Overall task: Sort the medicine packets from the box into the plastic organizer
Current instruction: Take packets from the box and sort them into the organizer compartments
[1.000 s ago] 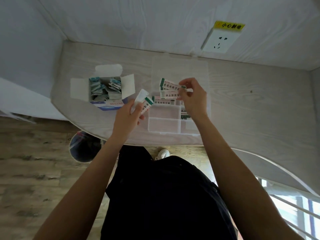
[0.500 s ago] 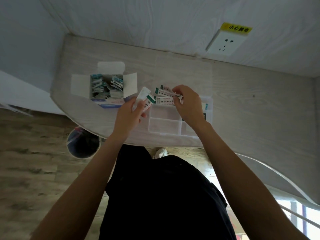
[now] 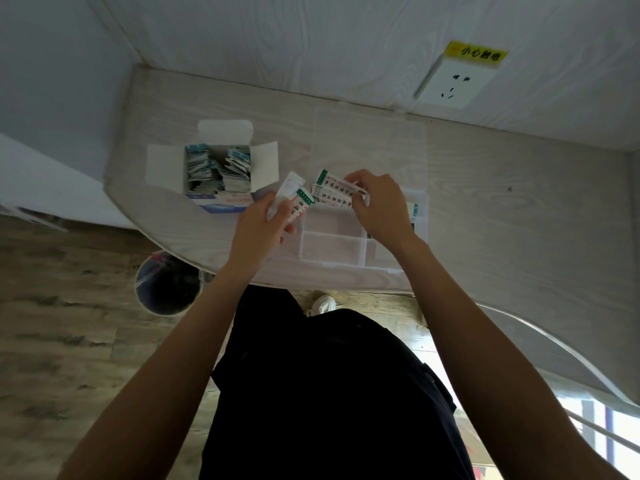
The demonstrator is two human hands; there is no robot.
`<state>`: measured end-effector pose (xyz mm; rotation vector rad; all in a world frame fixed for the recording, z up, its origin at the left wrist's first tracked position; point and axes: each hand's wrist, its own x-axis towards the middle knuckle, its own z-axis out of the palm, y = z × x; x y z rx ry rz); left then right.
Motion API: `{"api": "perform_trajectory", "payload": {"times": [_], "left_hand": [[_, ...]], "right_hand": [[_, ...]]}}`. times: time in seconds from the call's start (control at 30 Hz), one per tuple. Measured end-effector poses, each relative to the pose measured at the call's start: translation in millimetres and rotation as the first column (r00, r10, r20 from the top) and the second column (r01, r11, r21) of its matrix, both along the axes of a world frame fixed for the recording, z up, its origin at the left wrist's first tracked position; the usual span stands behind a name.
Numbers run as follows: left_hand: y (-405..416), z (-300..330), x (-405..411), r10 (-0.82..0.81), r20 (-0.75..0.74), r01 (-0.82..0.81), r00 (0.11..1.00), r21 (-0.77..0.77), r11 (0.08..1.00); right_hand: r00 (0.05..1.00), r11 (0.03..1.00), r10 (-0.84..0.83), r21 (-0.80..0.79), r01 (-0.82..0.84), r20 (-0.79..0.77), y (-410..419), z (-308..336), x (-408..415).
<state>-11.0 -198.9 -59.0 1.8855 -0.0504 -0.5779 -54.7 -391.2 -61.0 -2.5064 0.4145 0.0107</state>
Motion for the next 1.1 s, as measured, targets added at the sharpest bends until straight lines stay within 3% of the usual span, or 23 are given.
{"api": "perform_trajectory", "payload": {"times": [0.13, 0.43, 0.6, 0.8, 1.1], "left_hand": [[0, 0, 0, -0.017, 0.002, 0.016, 1.0, 0.014, 1.0], [0, -1, 2, -0.014, -0.013, 0.014, 1.0, 0.029, 0.999], [1, -1, 4, -0.03, -0.008, 0.031, 1.0, 0.053, 0.998], [4, 0, 4, -0.032, 0.0, 0.032, 0.999, 0.044, 0.999], [0, 1, 2, -0.029, 0.002, 0.029, 1.0, 0.043, 0.999]], "right_hand": [[0.992, 0.973, 0.111, -0.195, -0.123, -0.067, -4, 0, 7], [0.965, 0.891, 0.246, -0.412, -0.189, 0.087, 5, -6, 11], [0.969, 0.869, 0.247, -0.449, -0.209, 0.028, 8, -8, 12], [0.982, 0.909, 0.182, -0.371, -0.188, -0.05, 3, -3, 12], [0.952, 0.73, 0.258, -0.612, -0.303, -0.164, 13, -5, 15]]}}
